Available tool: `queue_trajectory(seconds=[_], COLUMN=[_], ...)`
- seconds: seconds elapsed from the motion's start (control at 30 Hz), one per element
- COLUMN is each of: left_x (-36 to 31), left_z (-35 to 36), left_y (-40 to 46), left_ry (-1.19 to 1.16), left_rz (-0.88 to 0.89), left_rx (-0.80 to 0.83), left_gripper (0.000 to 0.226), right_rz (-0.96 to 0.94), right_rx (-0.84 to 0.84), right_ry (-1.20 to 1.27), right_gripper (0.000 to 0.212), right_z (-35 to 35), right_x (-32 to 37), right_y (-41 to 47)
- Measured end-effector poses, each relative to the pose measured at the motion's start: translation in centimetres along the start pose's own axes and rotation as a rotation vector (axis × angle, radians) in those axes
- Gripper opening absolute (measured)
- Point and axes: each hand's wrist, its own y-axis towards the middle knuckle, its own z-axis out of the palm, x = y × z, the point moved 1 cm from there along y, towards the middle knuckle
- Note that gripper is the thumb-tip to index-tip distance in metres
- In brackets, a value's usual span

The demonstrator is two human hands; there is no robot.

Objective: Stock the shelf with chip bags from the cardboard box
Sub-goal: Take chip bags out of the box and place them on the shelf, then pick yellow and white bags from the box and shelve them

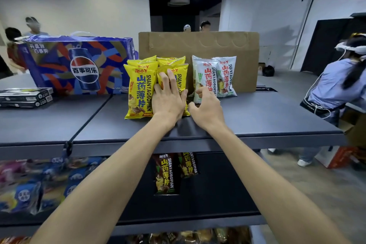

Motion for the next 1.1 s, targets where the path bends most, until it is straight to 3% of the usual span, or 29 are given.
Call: queue_trajectory(seconds=[0.17, 0.3, 0.5, 0.6, 0.93, 1.1], left_x=[-0.2, -0.3, -1.8, -3.4, -15.5, -23.2], left_z=[-1.4, -3.3, -5.2, -5.6, -8.3, -8.7], left_y=[-1.3, -2.8, -4.4, -4.5, -7.2, -11.8], left_ry=[0.153, 0.146, 0.067, 0.04, -0.133, -0.244], left_rz=[0.062, 0.116, 0.283, 0.33, 0.543, 0.637], left_rx=[0.104, 0.116, 0.032, 0.036, 0.009, 0.042], left_gripper=[0.088, 0.086, 0.039, 0.03, 0.025, 0.02], right_rz=[-0.002, -0.013, -0.024, -0.007, 0.115, 0.063], right_rx=[0.03, 0.038, 0.055, 0.026, -0.144, -0.101], right_ry=[-0.017, -0.042, -0.121, -0.194, -0.386, -0.751], right_gripper=[0.034, 0.032, 0.033, 0.03, 0.026, 0.022], right_z=[-1.6, -2.0, -2.5, -4.5, -17.6, -24.0], right_x=[-1.1, -1.8, -1.8, -2.4, -7.7, -12.1], right_y=[-0.3, -0.8, -2.0, -2.7, -6.8, -11.7])
